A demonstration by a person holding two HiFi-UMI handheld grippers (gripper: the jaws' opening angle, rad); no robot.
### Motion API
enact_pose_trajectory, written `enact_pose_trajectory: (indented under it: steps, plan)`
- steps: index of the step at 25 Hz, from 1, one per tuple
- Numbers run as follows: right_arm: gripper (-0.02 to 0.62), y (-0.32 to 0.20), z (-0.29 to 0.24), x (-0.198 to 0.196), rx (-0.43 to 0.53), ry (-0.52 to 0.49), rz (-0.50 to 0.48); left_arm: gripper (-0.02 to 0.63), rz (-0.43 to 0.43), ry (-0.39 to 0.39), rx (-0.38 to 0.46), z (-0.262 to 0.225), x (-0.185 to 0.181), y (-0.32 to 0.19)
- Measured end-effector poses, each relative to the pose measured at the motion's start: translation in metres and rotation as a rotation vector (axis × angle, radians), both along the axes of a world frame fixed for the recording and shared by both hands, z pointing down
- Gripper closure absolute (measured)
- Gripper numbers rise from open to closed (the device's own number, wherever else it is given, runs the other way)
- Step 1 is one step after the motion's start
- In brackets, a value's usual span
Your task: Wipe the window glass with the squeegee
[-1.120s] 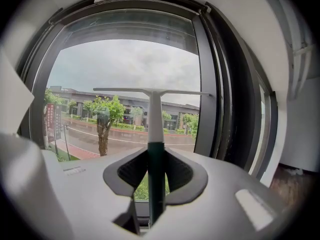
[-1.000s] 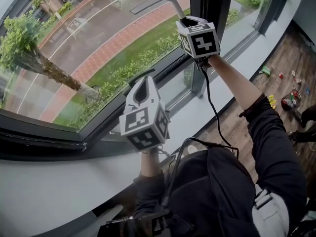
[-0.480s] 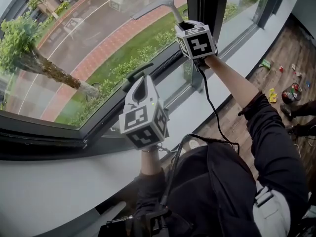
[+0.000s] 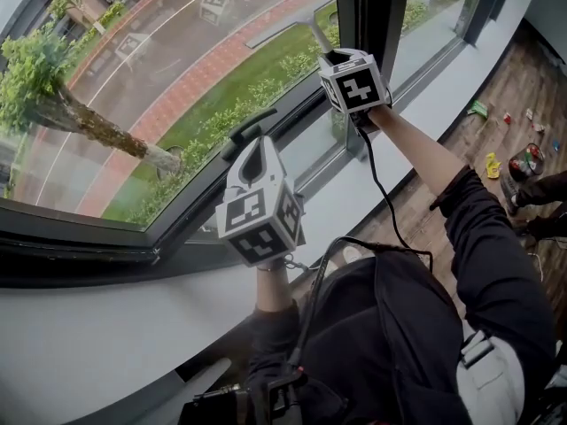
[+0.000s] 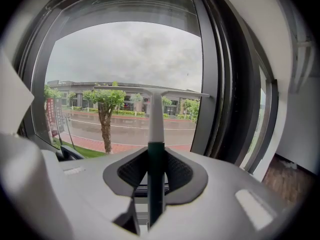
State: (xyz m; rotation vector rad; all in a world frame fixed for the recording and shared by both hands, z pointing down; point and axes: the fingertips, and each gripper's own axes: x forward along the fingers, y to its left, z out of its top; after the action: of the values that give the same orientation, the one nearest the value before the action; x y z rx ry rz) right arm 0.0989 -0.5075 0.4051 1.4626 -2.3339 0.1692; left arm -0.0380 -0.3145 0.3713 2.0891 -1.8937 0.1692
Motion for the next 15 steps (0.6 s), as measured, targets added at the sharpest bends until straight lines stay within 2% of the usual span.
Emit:
enact_pose_trajectory:
  steps: [15]
  plan:
    - [0.503, 0.012, 0.056, 0.002, -0.104, 0.041, 0.0, 0.607, -0.003, -0.001, -0.025, 0.011, 0.001, 0.001]
